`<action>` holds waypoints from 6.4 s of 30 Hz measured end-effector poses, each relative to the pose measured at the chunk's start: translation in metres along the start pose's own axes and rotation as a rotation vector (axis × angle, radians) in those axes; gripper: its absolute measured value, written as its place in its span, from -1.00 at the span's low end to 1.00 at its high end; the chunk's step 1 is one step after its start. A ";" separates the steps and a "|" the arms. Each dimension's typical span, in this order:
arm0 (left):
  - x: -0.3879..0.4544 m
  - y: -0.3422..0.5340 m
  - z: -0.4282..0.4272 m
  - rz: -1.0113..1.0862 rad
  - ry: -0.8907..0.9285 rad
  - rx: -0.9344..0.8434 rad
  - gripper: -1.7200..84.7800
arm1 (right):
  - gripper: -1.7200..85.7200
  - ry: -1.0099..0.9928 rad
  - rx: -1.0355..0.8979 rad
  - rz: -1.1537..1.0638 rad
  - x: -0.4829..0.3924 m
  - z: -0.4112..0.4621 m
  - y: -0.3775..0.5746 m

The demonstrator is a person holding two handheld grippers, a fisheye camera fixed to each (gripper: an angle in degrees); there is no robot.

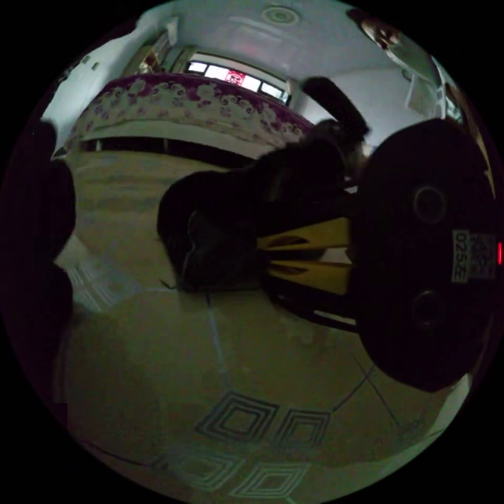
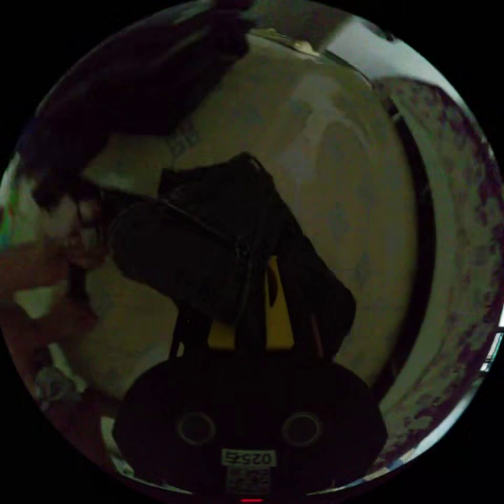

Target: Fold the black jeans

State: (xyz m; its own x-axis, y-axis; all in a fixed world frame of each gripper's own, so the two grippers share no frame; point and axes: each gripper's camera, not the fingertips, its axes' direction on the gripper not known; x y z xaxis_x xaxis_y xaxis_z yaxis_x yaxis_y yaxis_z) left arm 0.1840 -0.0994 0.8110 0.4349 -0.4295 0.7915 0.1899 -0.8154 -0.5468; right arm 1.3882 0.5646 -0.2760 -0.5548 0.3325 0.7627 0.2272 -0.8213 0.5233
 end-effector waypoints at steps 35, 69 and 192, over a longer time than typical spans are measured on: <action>-0.005 -0.027 -0.021 0.120 0.170 -0.102 -0.98 | -0.88 0.370 0.256 -0.097 -0.036 -0.063 0.241; 0.061 0.064 0.113 0.373 -0.354 -0.066 -0.98 | -0.96 -0.732 0.835 1.982 0.328 -0.079 1.028; 0.069 0.020 0.122 0.293 -0.203 -0.064 -0.93 | -0.95 -0.873 0.908 2.128 0.156 -0.158 1.050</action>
State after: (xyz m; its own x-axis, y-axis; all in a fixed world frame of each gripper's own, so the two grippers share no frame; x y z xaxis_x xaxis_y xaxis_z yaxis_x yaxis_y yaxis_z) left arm 0.3251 -0.0980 0.8216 0.6297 -0.5683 0.5296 -0.0215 -0.6943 -0.7194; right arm 1.4135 -0.3194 0.3320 0.9970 -0.0663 0.0412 0.0452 0.0612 -0.9971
